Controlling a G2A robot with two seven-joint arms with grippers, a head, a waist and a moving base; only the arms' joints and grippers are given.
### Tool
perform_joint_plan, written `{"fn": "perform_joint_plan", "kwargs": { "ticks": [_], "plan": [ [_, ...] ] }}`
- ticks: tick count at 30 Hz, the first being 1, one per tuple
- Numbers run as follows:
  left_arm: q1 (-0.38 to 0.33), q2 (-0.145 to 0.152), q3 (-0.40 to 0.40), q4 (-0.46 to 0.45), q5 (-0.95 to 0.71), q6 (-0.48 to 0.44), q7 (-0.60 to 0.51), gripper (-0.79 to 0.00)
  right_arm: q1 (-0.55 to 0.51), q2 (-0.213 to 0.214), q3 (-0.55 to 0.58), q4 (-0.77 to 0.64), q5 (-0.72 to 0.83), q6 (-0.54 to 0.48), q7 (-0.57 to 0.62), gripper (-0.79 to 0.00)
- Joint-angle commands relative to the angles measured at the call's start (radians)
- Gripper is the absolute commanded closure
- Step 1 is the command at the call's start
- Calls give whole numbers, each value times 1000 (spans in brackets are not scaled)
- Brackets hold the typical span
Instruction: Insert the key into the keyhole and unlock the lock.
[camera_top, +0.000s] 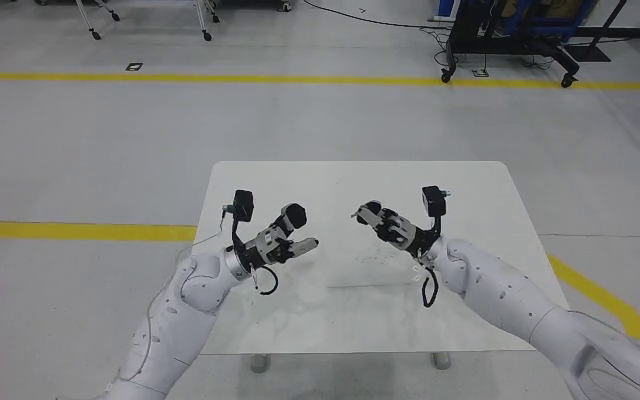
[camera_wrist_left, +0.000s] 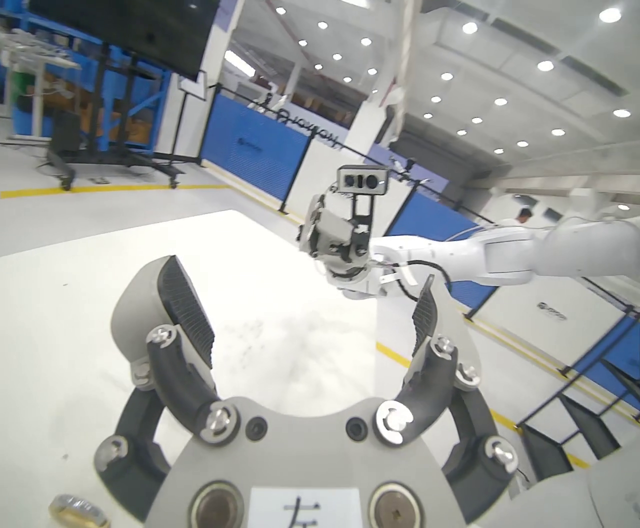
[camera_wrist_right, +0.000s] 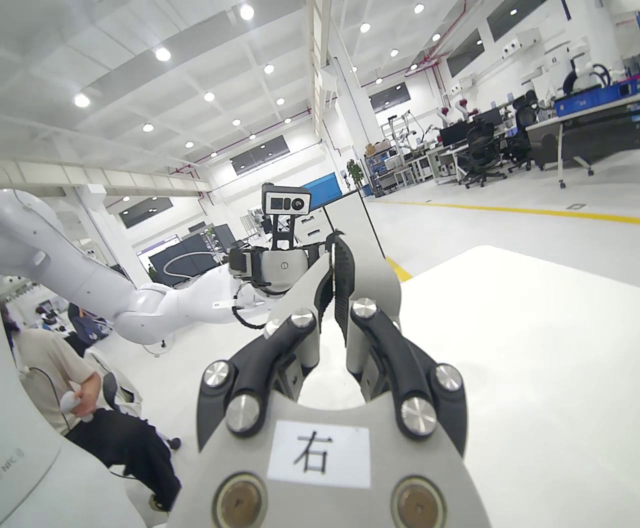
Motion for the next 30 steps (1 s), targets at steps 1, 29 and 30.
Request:
{"fn": "perform_joint_plan", "kwargs": {
  "ticks": [1,29,30],
  "plan": [
    [-45,-7,71,36,-118,-13,-30,-785,1,-10,-10,6,123,0,89,0],
    [-138,-12,97,169,-471,-13,-386,-477,-18,-64,88,-23,567,0,690,0],
    [-140,-14,101,175,-460,-13,-376,-489,-19,-67,92,-21,572,0,700,0]
  ]
}}
